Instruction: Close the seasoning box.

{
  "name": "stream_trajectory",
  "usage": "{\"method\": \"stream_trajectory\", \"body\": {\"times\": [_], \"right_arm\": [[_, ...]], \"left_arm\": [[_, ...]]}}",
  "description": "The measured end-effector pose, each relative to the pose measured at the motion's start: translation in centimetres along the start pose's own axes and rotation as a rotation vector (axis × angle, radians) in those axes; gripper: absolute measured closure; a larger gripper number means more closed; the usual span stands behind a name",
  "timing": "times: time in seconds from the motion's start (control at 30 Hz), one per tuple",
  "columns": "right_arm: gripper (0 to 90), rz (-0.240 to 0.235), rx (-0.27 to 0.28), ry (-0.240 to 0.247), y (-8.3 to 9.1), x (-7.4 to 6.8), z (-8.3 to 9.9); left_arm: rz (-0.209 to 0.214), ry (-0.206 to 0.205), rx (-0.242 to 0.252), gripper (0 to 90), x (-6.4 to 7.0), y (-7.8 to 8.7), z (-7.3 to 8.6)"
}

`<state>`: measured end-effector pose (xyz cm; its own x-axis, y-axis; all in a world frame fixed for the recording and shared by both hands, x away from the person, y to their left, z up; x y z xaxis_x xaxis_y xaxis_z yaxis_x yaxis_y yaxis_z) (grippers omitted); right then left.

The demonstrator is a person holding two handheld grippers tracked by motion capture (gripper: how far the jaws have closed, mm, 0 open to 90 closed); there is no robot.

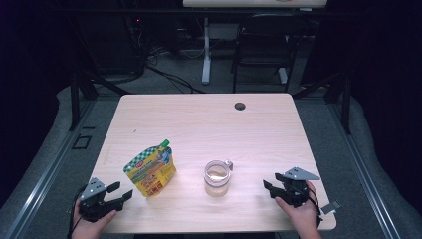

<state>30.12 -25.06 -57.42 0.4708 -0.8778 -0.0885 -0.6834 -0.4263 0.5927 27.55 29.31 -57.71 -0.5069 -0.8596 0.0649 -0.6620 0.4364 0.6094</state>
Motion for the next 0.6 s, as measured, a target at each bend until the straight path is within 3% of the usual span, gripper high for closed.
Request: {"method": "stream_trajectory", "body": {"times": [0.43,0.6], "right_arm": [[43.3,-0.014,-0.02,0.015,-0.64,-0.33,0.14],[42.7,-0.022,-0.02,0.029,-0.78,-0.65,0.04]], "left_arm": [[-0.001,-0.004,-0.011,39.0,-0.09,-0.2,0.06],[-0.018,0.013,-0.019,39.1,-0.28,-0.15,0.12]]}}
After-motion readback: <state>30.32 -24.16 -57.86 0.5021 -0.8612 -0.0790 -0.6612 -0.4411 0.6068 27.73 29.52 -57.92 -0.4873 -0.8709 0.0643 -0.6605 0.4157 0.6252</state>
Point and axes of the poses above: each handheld gripper's, and its own axes: y roughly backward along the jaws, z roughly out of its underside, x roughly to its right, the point moved 3 cm from there along -y, roughly forward along the jaws, and after that the axes turned 1 degree about -z, right-handed, at the moved point
